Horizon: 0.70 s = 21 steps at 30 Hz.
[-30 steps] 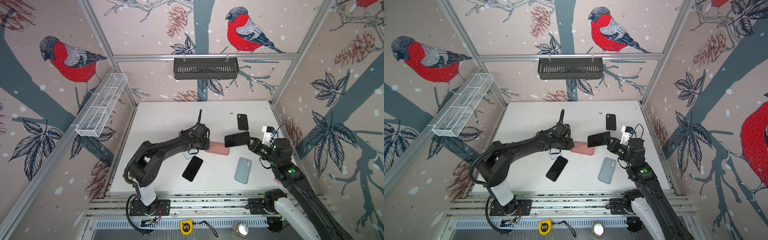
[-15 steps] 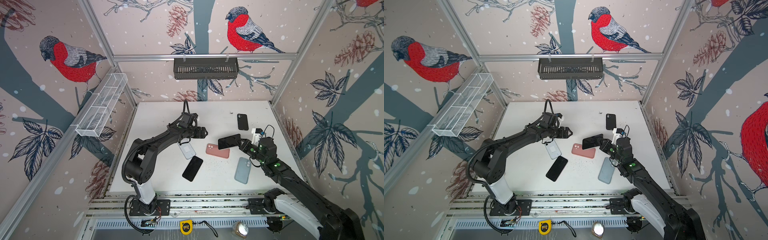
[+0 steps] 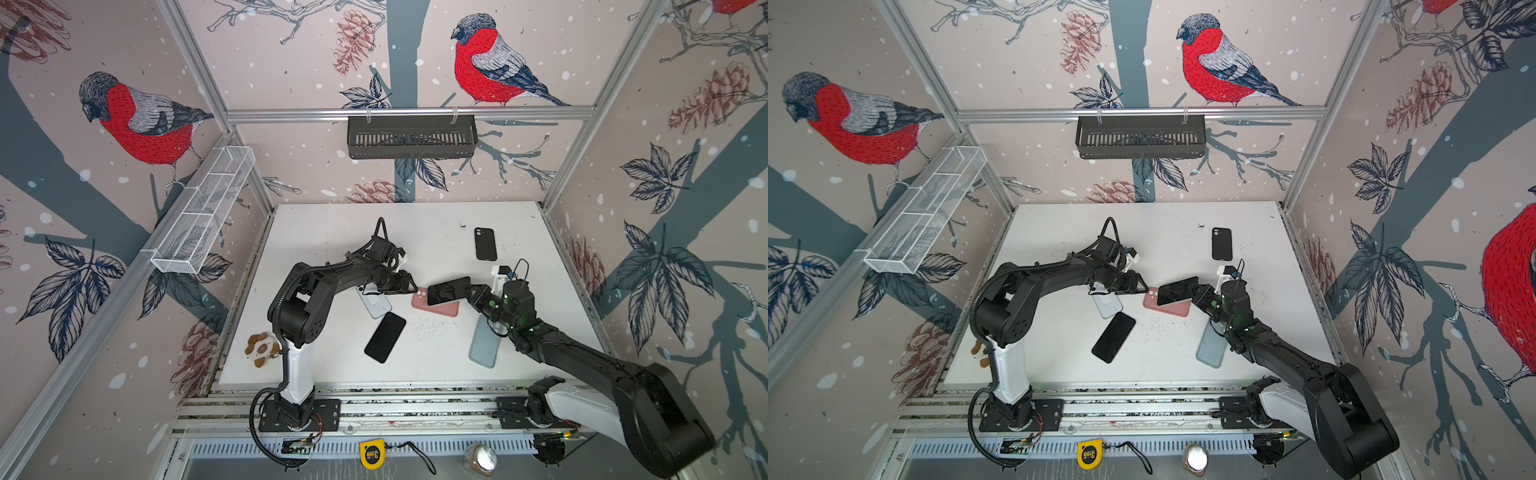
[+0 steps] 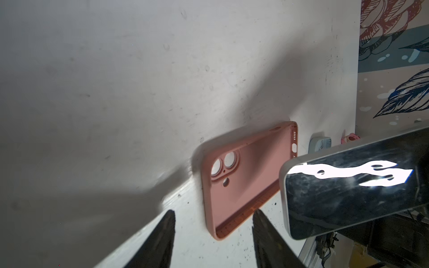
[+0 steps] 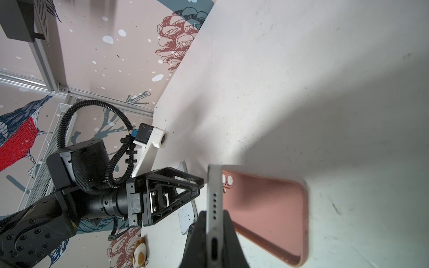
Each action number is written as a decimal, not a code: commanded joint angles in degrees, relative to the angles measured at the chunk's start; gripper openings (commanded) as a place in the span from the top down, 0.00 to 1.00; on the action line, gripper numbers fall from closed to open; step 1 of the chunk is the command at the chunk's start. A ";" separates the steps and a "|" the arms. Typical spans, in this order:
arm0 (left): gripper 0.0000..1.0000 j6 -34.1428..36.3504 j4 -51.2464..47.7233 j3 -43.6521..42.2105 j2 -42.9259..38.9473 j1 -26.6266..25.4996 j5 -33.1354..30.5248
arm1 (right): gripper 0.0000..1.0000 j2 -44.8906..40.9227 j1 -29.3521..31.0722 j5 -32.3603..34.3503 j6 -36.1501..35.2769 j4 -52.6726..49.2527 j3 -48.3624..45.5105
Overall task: Put the phone into the phone case
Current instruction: 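Insert the phone edge into the pink case with the right gripper while the left holds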
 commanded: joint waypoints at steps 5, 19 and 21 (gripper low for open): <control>0.45 0.17 -0.23 0.17 1.74 -0.75 3.06 | 0.99 4.32 0.77 2.29 3.72 14.30 -3.56; 0.44 -0.50 -0.04 0.54 3.50 -1.87 3.96 | 0.99 11.17 2.62 5.34 7.41 19.04 -4.32; 0.44 -0.58 0.02 0.60 3.73 -2.03 4.03 | 0.99 12.34 3.36 5.71 7.42 19.30 -3.86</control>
